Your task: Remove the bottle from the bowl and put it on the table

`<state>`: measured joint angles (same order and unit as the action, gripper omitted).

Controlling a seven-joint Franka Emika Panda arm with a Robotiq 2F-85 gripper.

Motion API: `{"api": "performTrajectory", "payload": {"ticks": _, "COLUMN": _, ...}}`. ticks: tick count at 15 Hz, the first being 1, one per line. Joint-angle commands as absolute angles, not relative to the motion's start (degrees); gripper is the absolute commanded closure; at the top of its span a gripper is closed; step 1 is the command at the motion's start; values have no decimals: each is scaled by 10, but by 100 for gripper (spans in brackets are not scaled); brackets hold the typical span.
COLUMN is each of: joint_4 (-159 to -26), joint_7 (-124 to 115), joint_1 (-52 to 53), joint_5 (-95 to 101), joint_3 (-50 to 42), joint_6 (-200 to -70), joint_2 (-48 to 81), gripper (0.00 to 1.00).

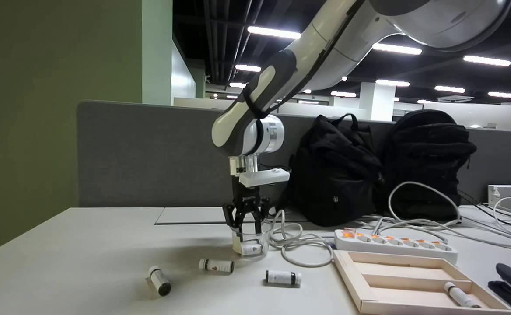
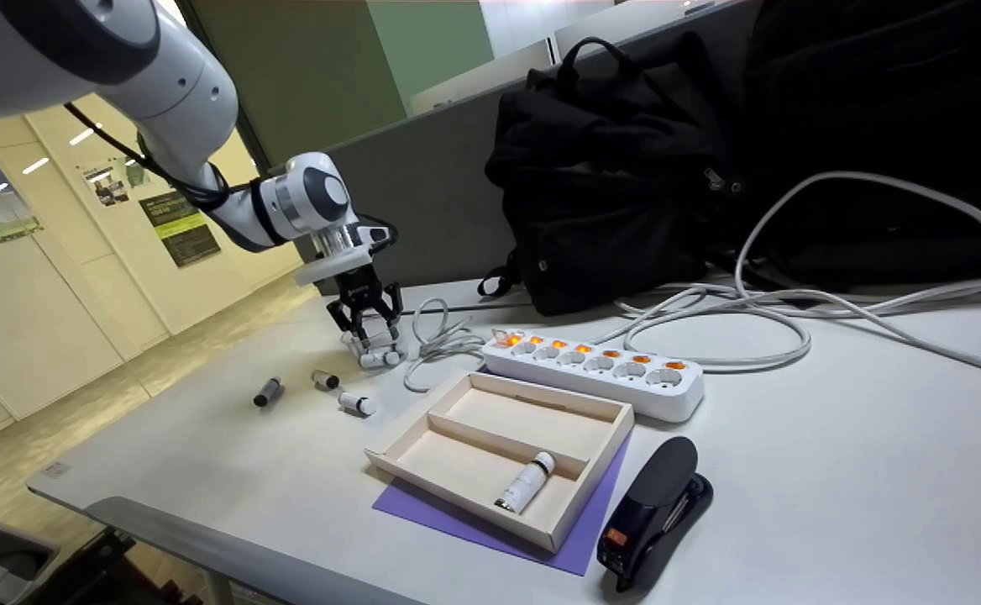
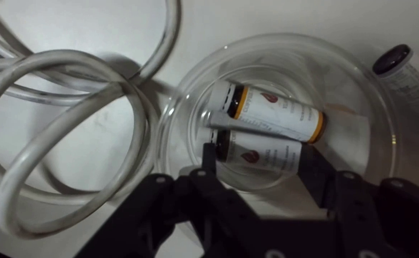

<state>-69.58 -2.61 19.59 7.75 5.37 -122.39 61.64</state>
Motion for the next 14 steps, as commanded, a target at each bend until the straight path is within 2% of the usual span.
{"api": "performTrajectory", "payload": {"ticks": 1, "joint_4": -691, "joint_7": -30, "joint_1": 197, "joint_5": 76, "joint_3": 53, "joint_6": -1221, "joint_2": 619, "gripper": 37}}
{"api": "performTrajectory", "payload": {"ticks": 11, "joint_4": -686, "joint_7": -35, "joint_1": 198, "joint_5": 75, "joint_3": 53, "joint_6": -1218, "joint_2": 621, "gripper": 37}}
{"api": "performTrajectory", "payload": {"ticks": 12, "joint_4": -686, "joint_7": -35, "joint_1": 198, "joint_5": 75, "joint_3": 53, "joint_6": -1218, "joint_2": 621, "gripper": 12}}
{"api": "performTrajectory", "payload": {"ticks": 13, "joint_4": -781, "joint_7": -69, "joint_1": 206, "joint_5": 95, "joint_3": 36, "joint_6": -1299, "joint_2": 547, "gripper": 12}}
{"api": "performTrajectory", "payload": {"ticks": 14, "joint_4": -693, "joint_7": -36, "joint_1": 198, "joint_5": 80, "joint_3": 51, "joint_6": -1242, "joint_2": 617, "gripper": 37}}
